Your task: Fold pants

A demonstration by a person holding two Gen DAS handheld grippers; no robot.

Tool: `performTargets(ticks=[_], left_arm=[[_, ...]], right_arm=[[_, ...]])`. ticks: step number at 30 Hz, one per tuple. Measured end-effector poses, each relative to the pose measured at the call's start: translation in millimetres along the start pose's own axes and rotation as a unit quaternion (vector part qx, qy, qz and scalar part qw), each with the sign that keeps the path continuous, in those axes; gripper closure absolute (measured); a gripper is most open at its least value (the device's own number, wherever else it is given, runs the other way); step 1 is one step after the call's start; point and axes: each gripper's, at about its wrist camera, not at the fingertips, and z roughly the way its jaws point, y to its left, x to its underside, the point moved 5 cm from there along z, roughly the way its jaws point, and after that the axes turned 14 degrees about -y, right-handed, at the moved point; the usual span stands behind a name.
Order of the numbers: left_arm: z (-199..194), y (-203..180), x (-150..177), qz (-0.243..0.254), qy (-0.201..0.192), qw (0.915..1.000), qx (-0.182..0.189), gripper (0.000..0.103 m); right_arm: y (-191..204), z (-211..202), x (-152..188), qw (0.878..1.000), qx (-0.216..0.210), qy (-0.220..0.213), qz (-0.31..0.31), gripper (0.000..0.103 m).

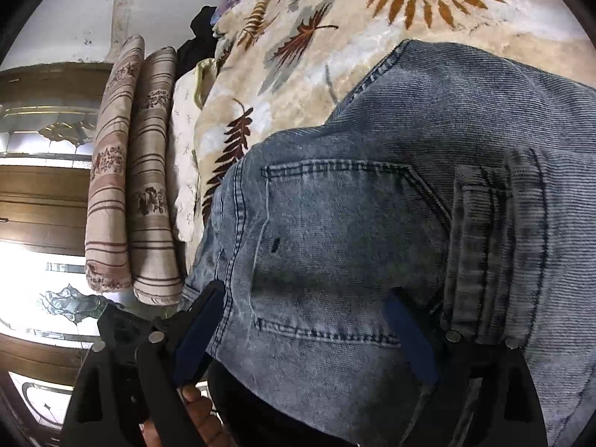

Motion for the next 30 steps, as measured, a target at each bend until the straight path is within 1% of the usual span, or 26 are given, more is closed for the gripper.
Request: performTargets(ticks=[2, 4, 5, 7, 9, 10, 11, 12, 14, 15, 16, 17, 19, 20, 21, 22, 23, 24, 25, 26, 27, 28, 29, 30], left_arm=[[-6.4, -13.7, 0.2, 0.038, -0.016, 0.9991, -0.004, 0.074], [-13.6, -33.9, 2.8, 0.090, -0.039, 0.9952, -0.006, 0.075], [-18.6, -51.8, 5.3, 0.135, -0.059, 0.9891, -0.006, 0.075], [-32.1, -84.9, 14.5, 0.215, -0.090, 0.9725, 0.000, 0.075], [-45.8, -123.1, 34.8, 0.302, -0.120, 0.9458, 0.010, 0.075], [-52.3, -141.0, 48.1, 0.341, -0.130, 0.9307, 0.019, 0.075], [-59.1, -158.6, 63.7, 0.380, -0.139, 0.9139, 0.030, 0.075], [-63.7, -170.9, 76.0, 0.407, -0.143, 0.9014, 0.038, 0.076], [-73.4, -200.2, 115.4, 0.471, -0.142, 0.8680, 0.064, 0.076], [-73.2, -208.9, 130.7, 0.491, -0.137, 0.8575, 0.072, 0.076], [-71.4, -218.2, 153.6, 0.514, -0.123, 0.8452, 0.083, 0.076], [-67.5, -224.1, 171.3, 0.527, -0.108, 0.8381, 0.091, 0.076], [-53.1, -229.7, 209.3, 0.553, -0.064, 0.8248, 0.099, 0.074], [-36.1, -229.7, 233.7, 0.571, -0.022, 0.8149, 0.098, 0.074], [-14.7, -224.9, 256.5, 0.580, 0.029, 0.8088, 0.095, 0.070], [8.8, -215.0, 275.9, 0.584, 0.079, 0.8039, 0.080, 0.065], [21.2, -207.7, 289.0, 0.604, 0.099, 0.7883, 0.062, 0.062], [15.3, -210.9, 290.1, 0.618, 0.077, 0.7791, 0.067, 0.059], [5.1, -215.3, 288.7, 0.619, 0.072, 0.7777, 0.079, 0.048], [-7.3, -221.1, 283.7, 0.601, 0.095, 0.7858, 0.111, 0.040], [-14.5, -223.8, 278.4, 0.587, 0.109, 0.7918, 0.129, 0.033], [-26.4, -227.2, 264.3, 0.563, 0.121, 0.8038, 0.148, 0.033], [-32.4, -228.3, 253.5, 0.550, 0.120, 0.8121, 0.153, 0.033], [-40.6, -227.6, 234.8, 0.528, 0.114, 0.8266, 0.157, 0.031]], right_arm=[[-2.5, -16.2, 1.0, 1.000, -0.007, -0.013, -0.001, 0.012], [-5.8, -37.6, 2.7, 0.999, -0.013, -0.032, -0.005, 0.012], [-10.4, -54.9, 3.7, 0.999, -0.017, -0.047, -0.006, 0.012], [-21.5, -84.4, 5.3, 0.997, -0.019, -0.073, -0.002, 0.012], [-41.0, -119.1, 3.1, 0.994, -0.016, -0.109, 0.016, 0.012], [-55.8, -141.5, 1.7, 0.991, -0.016, -0.132, 0.030, 0.012], [-65.7, -155.3, 0.9, 0.988, -0.015, -0.146, 0.039, 0.012], [-79.6, -173.3, 0.0, 0.985, -0.011, -0.164, 0.052, 0.012], [-100.9, -200.1, -0.9, 0.979, -0.009, -0.191, 0.072, 0.012], [-113.3, -215.9, -0.6, 0.975, -0.009, -0.207, 0.083, 0.012], [-118.5, -224.1, 0.2, 0.972, -0.009, -0.215, 0.089, 0.012], [-128.1, -236.9, 2.1, 0.969, -0.010, -0.228, 0.097, 0.012], [-141.6, -253.7, 5.9, 0.964, -0.008, -0.244, 0.109, 0.012], [-151.0, -261.6, 8.9, 0.961, -0.005, -0.251, 0.116, 0.012], [-160.5, -267.3, 12.6, 0.959, -0.002, -0.255, 0.124, 0.012], [-165.3, -269.0, 12.9, 0.958, 0.000, -0.256, 0.130, 0.012], [-175.0, -270.8, 16.6, 0.957, 0.003, -0.255, 0.142, 0.012], [-182.9, -271.4, 19.9, 0.956, 0.006, -0.252, 0.151, 0.012], [-184.0, -270.4, 22.4, 0.956, 0.009, -0.250, 0.155, 0.012], [-186.5, -271.2, 25.7, 0.956, 0.010, -0.247, 0.157, 0.012], [-186.8, -273.0, 27.9, 0.956, 0.008, -0.248, 0.154, 0.012], [-187.2, -273.7, 28.5, 0.956, 0.010, -0.249, 0.153, 0.012], [-187.3, -273.8, 28.7, 0.957, 0.010, -0.248, 0.153, 0.012], [-184.0, -273.0, 27.9, 0.957, 0.004, -0.246, 0.152, 0.012]])
